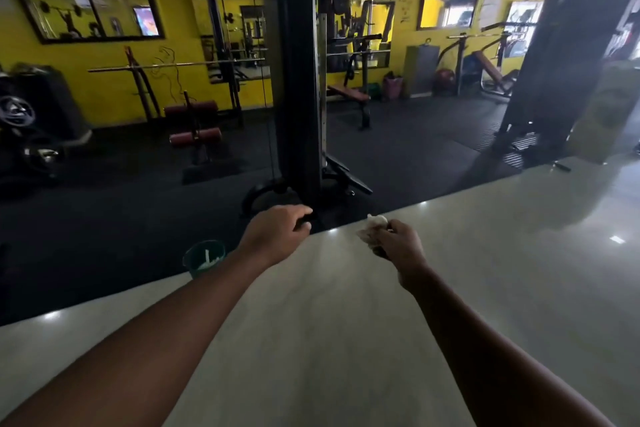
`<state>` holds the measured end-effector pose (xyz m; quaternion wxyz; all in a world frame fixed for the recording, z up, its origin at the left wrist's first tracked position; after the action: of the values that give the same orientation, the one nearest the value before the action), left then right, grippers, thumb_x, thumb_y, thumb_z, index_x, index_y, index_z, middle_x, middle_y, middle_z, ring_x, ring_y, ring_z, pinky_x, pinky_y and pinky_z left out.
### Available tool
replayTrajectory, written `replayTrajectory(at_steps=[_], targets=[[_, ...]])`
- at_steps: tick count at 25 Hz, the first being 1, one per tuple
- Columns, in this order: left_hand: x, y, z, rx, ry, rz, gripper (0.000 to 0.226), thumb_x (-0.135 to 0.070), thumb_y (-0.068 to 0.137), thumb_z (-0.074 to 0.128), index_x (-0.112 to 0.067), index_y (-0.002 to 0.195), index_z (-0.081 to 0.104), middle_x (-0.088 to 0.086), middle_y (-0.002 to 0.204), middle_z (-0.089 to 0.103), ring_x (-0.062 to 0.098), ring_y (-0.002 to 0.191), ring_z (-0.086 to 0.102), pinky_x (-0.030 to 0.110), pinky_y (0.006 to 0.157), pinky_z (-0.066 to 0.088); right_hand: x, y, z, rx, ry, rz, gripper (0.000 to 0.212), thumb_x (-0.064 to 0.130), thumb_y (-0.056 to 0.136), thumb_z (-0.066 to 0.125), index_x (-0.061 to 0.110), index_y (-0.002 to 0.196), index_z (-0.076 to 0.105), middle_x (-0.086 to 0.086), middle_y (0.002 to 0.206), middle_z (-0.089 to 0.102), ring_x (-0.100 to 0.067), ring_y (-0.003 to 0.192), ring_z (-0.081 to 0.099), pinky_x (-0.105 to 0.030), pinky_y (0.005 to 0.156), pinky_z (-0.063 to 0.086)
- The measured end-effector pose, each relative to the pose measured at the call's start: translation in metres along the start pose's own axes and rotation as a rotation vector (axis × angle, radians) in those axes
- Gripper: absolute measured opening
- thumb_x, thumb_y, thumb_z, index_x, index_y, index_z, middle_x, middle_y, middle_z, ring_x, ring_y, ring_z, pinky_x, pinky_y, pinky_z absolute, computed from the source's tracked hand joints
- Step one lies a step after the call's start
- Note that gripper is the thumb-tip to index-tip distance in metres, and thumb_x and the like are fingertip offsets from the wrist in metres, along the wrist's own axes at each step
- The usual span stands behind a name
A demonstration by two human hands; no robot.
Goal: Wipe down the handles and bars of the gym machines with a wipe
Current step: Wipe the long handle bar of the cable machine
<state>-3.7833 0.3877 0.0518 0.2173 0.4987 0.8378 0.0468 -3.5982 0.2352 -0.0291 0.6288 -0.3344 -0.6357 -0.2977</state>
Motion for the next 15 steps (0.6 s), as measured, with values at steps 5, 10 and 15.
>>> replayTrajectory(at_steps=[5, 10, 15], targets=[[0.010, 0.175, 0.057, 0.046, 0.075, 0.039, 0.041, -0.039, 0.095, 0.050, -0.029, 0.135, 0.055, -0.007, 0.133, 0.060, 0.013, 0.119, 0.056, 0.028, 0.091, 0.044, 0.027, 0.185, -0.021, 0.012, -0.141, -0.084, 0.008, 0.018, 0.089, 0.060, 0.015, 0.090, 0.067, -0.004, 0.088, 0.076, -0.009, 0.066, 0.063, -0.020, 0.054, 0.046], [0.047, 0.334, 0.121, 0.093, 0.030, 0.029, 0.039, -0.041, 0.094, 0.051, -0.031, 0.132, 0.057, -0.010, 0.132, 0.061, 0.010, 0.118, 0.057, 0.028, 0.093, 0.047, 0.027, 0.368, -0.033, -0.025, -0.180, -0.091, 0.015, 0.025, 0.087, 0.057, 0.015, 0.091, 0.068, -0.005, 0.087, 0.074, -0.012, 0.066, 0.061, -0.020, 0.048, 0.043], [0.058, 0.545, 0.163, 0.085, 0.037, 0.007, 0.038, -0.038, 0.094, 0.052, -0.030, 0.130, 0.058, -0.009, 0.128, 0.063, 0.011, 0.115, 0.059, 0.030, 0.093, 0.048, 0.050, 0.572, -0.058, -0.026, -0.176, -0.067, 0.030, 0.041, 0.081, 0.065, 0.012, 0.088, 0.065, -0.012, 0.091, 0.073, -0.020, 0.072, 0.063, -0.038, 0.060, 0.050]])
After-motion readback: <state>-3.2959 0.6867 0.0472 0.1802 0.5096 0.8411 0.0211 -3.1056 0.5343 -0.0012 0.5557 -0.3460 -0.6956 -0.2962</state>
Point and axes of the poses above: each hand's wrist, its own y-axis towards the middle knuckle, its own z-axis out of the palm, x = y × z, the point moved 6 cm from there along y, towards the middle knuckle
